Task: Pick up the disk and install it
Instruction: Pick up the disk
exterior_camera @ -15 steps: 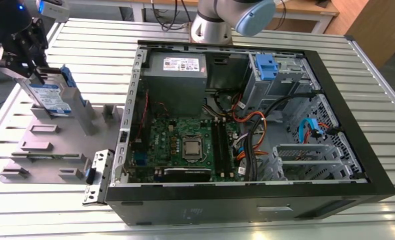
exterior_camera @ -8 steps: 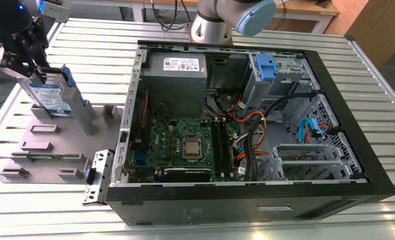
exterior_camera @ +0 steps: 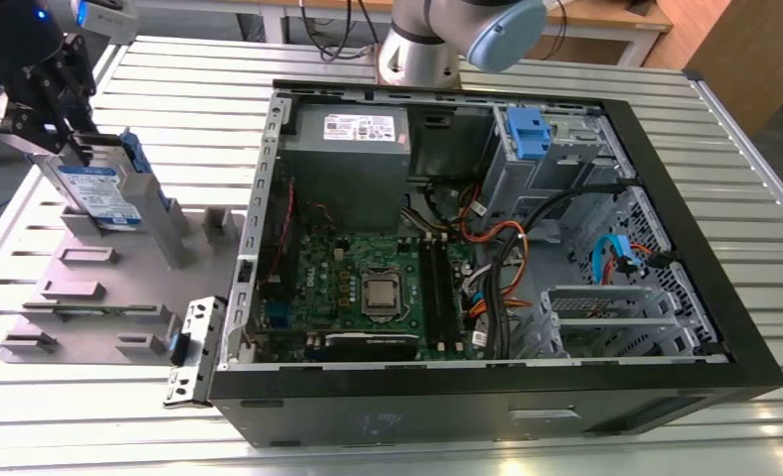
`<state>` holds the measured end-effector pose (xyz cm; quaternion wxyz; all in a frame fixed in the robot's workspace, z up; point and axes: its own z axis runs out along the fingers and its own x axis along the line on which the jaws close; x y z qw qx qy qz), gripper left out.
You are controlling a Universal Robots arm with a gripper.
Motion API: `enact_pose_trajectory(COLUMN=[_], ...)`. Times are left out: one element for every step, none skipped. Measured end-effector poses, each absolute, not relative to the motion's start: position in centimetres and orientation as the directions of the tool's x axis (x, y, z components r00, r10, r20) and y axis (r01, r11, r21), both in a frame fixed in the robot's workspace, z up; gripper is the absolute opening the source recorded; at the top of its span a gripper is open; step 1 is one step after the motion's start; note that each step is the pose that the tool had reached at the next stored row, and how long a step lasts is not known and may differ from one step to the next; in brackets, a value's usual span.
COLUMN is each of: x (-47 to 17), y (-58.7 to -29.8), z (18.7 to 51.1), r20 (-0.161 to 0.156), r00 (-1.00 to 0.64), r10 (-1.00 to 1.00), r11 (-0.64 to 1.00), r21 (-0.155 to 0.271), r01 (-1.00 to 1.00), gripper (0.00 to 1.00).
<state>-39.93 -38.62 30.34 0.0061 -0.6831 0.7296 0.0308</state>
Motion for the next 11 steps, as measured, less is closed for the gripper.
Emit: enact_pose_trajectory(x=[-39.93,-39.93,-39.93,-39.93,-39.94,-39.94,-39.94,-39.94,-39.94,-39.94,-39.94], y=[-38.62,-38.62,-38.63,-38.63,-38.63,-38.63,-38.63,-38.63,-38.64,-38.64,-38.64], z=[30.34,30.34,30.34,30.34,30.34,30.34,30.34,30.34,30.35,30.35,30.35], r20=[-0.051,-0.051,-0.051,-0.051,-0.051,-0.051,-0.051,-0.051,-0.051,-0.051,-0.051], r00=[-0.067,-0.067,-0.067,-0.067,-0.067,-0.067,-0.067,-0.067,-0.067,-0.067,-0.067], r10=[-0.996,-0.996,-0.996,-0.996,-0.996,-0.996,-0.996,-0.996,-0.996,-0.996,-0.996], r11=[0.065,0.065,0.065,0.065,0.065,0.065,0.065,0.065,0.065,0.065,0.065], r21=[0.037,0.037,0.037,0.037,0.037,0.037,0.037,0.037,0.037,0.037,0.037], r01=[-0.997,-0.997,-0.997,-0.997,-0.997,-0.997,-0.997,-0.997,-0.997,-0.997,-0.997], gripper=[0.42,0.42,0.42,0.42,0.42,0.42,0.42,0.40,0.40,0.35,0.35])
